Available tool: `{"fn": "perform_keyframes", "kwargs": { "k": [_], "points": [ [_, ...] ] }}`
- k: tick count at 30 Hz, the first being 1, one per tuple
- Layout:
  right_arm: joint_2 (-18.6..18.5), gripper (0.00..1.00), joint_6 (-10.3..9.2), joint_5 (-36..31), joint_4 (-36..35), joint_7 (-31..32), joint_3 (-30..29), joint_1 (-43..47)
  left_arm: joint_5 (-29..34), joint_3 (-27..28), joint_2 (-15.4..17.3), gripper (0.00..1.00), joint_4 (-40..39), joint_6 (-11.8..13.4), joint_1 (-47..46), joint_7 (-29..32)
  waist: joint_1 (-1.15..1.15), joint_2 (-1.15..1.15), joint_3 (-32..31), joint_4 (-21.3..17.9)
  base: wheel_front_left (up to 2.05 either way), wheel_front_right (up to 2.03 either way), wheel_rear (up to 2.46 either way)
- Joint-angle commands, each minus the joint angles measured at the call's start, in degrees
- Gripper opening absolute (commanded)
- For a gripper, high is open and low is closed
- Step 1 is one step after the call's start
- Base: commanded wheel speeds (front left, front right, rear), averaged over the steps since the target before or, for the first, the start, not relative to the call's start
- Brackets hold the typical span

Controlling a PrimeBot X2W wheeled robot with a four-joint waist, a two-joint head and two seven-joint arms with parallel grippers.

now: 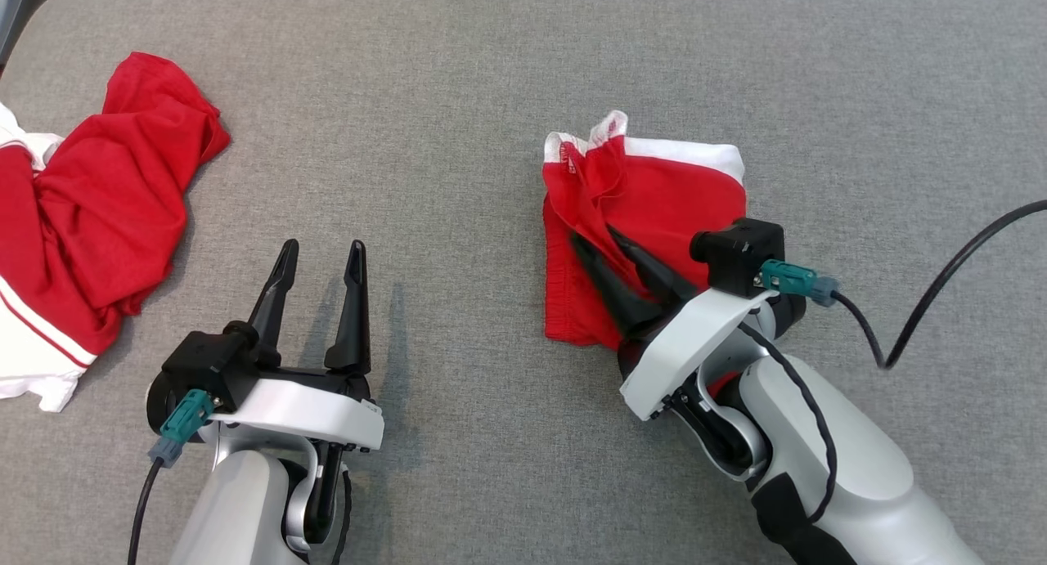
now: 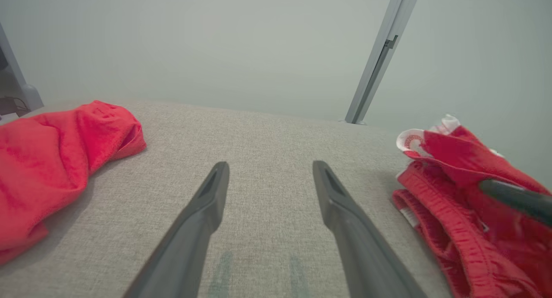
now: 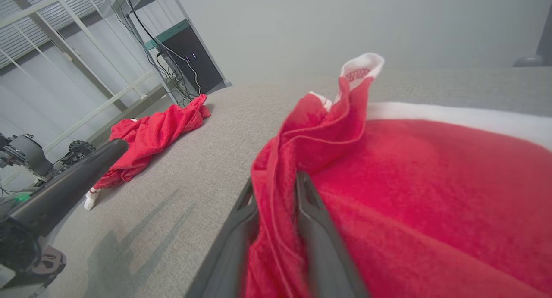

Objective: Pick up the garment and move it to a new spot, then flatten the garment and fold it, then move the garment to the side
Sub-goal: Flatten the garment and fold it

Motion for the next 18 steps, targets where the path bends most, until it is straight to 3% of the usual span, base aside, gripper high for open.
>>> {"fn": "perform_keyframes", "kwargs": {
  "k": [1, 11, 18],
  "points": [
    [-0.15, 1.00, 0.02, 0.64, 0.21, -1.05, 0.66, -0.73, -0.31, 0.03, 0.28, 1.00, 0.06, 0.18, -0.67, -0.20, 0.00, 0.00, 0.00, -0.16, 0.00, 0.00, 0.00],
    [-1.68, 1.00, 0.02, 1.93, -4.38, -7.97, 3.54, -2.20, -0.12, -0.11, 0.20, 1.00, 0.28, 0.37, -0.72, -0.30, 0.00, 0.00, -0.43, -1.22, 0.00, 0.00, 0.00],
    [-4.77, 1.00, 0.01, -0.58, -9.42, -10.55, -3.47, 0.19, 0.08, 0.16, 0.29, 1.00, 0.21, 0.25, -0.22, -0.24, 0.00, 0.00, -0.77, -1.75, 0.00, 0.00, 0.00]
  ]
}}
